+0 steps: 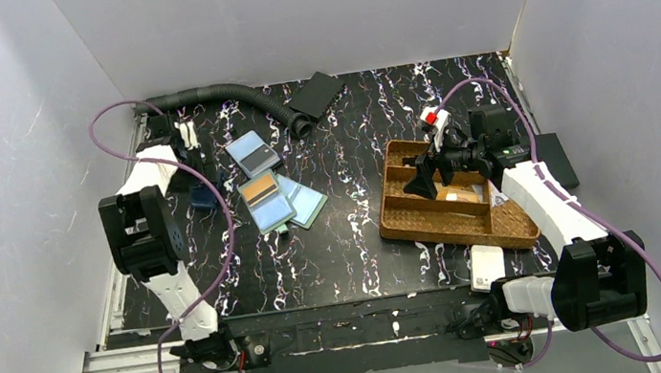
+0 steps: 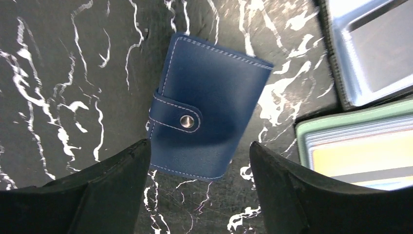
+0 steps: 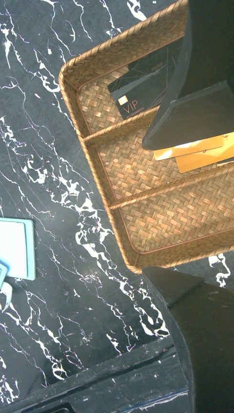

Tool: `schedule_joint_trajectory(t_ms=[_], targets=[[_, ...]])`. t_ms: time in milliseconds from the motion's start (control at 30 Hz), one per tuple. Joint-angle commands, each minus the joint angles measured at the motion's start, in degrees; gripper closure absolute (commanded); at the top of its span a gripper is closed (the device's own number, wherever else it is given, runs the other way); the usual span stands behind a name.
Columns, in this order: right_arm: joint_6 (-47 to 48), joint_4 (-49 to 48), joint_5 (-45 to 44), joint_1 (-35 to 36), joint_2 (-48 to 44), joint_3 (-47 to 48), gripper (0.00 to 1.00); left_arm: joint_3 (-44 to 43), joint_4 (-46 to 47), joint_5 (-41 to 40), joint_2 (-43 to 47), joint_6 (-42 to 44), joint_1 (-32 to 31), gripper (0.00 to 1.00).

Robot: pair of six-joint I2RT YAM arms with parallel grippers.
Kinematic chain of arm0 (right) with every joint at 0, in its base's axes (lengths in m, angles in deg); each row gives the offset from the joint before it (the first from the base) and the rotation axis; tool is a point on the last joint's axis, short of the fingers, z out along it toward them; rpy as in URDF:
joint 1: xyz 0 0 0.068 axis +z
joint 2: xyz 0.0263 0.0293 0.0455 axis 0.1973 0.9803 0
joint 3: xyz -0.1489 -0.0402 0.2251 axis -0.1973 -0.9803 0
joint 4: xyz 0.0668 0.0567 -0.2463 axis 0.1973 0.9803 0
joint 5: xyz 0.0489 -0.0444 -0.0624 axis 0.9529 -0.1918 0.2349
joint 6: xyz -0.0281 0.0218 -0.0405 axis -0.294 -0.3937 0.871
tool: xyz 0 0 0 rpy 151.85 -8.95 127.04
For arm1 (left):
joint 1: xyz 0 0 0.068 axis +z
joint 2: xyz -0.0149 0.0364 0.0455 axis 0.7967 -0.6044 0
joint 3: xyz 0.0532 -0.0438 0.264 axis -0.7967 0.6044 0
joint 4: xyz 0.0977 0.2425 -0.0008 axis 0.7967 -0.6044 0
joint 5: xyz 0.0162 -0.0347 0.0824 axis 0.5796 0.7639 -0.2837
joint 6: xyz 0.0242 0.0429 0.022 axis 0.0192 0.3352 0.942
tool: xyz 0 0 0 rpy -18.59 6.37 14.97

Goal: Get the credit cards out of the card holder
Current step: Pick up the card holder from the center of the board.

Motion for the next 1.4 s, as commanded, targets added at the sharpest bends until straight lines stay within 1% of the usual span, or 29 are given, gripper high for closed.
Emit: schedule_joint_trajectory(t_ms=[0, 133, 267, 367, 400, 567, 767, 867, 933, 967, 1067, 1100, 1233, 1367], targets=[[0.29, -1.27, 1.3, -0.14, -0.29, 0.77, 0.02, -0.82, -4.19, 4.62, -0.57, -1.14, 3.45, 0.32], [0.32, -0.97, 1.44, -0.14, 0.05, 0.96, 0.02, 3.02, -1.28, 8.47, 1.35, -4.46, 7.18, 0.33], [0.38, -0.85, 1.45, -0.14, 0.1, 0.96, 0.02, 5.32, 1.21, 18.27, 1.33, -8.86, 11.89, 0.36], [0.4, -0.84, 1.31, -0.15, 0.16, 0.85, 0.02, 6.13, 2.35, 25.43, 0.09, -10.5, 13.35, 0.37], [0.44, -0.85, 1.2, -0.14, 0.16, 0.85, 0.02, 6.35, 2.68, 26.69, -0.22, -10.82, 13.49, 0.37], [0.59, -0.73, 1.08, -0.14, 0.47, 0.87, 0.02, 6.39, 2.74, 28.03, -1.64, -11.48, 13.66, 0.4], [0.82, -0.41, 1.09, -0.15, 0.74, 0.92, 0.02, 7.27, 4.63, 28.85, -0.97, -13.75, 14.26, 0.41], [0.91, -0.38, 1.19, -0.14, 0.88, 0.96, 0.02, 7.95, 5.58, 29.6, -0.86, -14.84, 14.42, 0.48], [0.99, -0.29, 1.26, -0.14, 0.96, 0.97, 0.02, 8.27, 5.95, 29.94, -1.2, -15.57, 14.43, 0.59], [1.02, -0.24, 1.23, -0.14, 1.01, 0.97, 0.02, 8.43, 6.06, 30.09, -1.48, -15.83, 14.47, 0.66], [1.16, -0.16, 1.27, -0.14, 1.04, 0.99, 0.02, 8.79, 6.13, 30.79, -1.91, -16.15, 14.71, 0.95], [1.21, -0.12, 1.27, -0.12, 1.04, 1.01, 0.02, 9.0, 6.2, 31.05, -1.68, -16.13, 14.81, 1.0], [1.37, 0.04, 1.38, -0.1, 1.05, 1.05, 0.02, 11.08, 6.63, 30.52, 2.15, -15.6, 15.09, 1.0], [1.58, 0.17, 1.59, -0.14, 0.94, 1.08, 0.02, 14.12, 7.11, 31.68, 8.61, -16.22, 15.12, 1.0]])
